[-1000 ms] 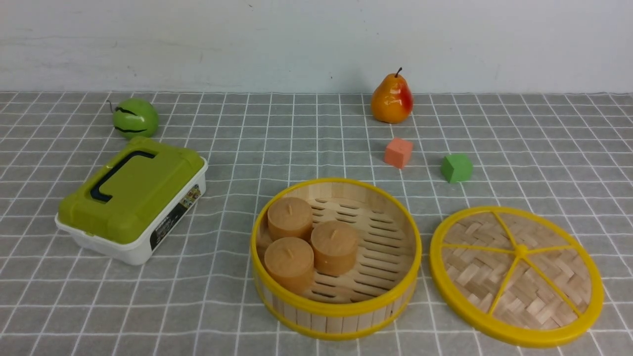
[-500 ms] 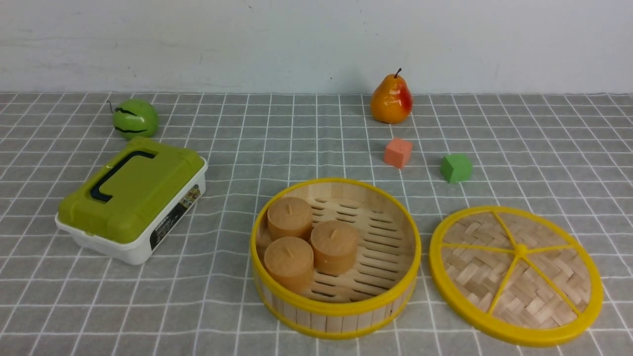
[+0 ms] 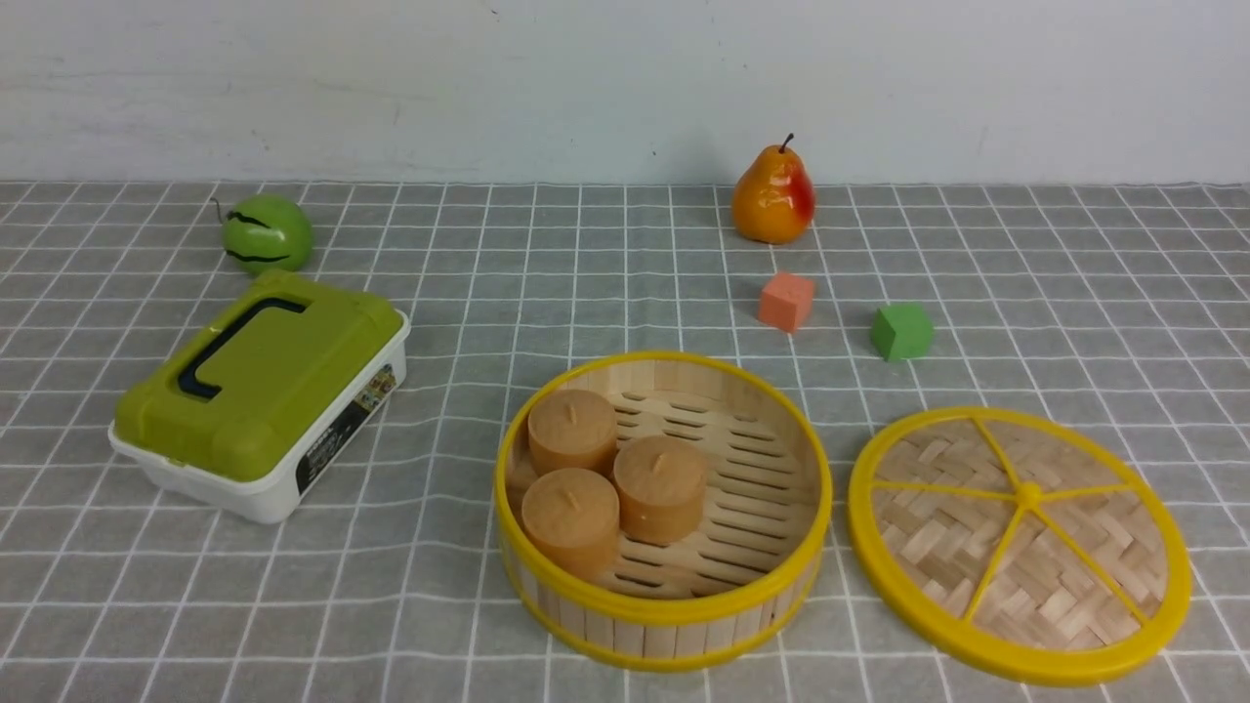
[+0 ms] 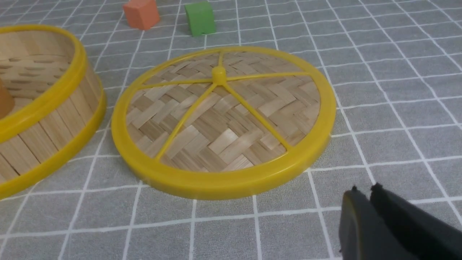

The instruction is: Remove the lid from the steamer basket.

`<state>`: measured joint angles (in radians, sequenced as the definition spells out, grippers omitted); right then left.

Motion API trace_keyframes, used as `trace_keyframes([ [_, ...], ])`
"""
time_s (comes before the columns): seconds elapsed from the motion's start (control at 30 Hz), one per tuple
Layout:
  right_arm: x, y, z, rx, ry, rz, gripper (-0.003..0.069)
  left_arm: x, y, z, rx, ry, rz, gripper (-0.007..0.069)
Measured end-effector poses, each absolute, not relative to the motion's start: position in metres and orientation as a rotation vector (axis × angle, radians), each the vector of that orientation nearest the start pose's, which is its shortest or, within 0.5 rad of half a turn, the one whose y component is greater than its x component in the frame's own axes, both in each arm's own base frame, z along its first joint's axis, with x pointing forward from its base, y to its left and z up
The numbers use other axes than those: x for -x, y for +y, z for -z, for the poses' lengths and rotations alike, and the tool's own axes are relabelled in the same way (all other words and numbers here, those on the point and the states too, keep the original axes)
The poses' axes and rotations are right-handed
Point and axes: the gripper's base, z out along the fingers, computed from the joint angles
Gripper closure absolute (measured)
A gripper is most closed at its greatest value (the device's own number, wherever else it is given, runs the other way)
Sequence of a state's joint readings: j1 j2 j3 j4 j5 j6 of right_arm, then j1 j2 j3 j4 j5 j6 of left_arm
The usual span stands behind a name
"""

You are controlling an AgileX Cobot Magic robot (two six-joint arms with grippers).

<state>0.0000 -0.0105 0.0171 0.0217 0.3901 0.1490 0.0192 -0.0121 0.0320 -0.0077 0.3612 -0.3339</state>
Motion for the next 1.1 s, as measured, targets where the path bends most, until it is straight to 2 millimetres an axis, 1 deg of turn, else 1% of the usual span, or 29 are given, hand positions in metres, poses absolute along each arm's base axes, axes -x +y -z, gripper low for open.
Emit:
trace_keyframes([
  [1.1,-0.052,0.0008,-0.1729,-0.153,1.877,-0.124,0.0606,-0.0529,0.0008,-0.1705,0.333,1.841,0.225,0.0386],
])
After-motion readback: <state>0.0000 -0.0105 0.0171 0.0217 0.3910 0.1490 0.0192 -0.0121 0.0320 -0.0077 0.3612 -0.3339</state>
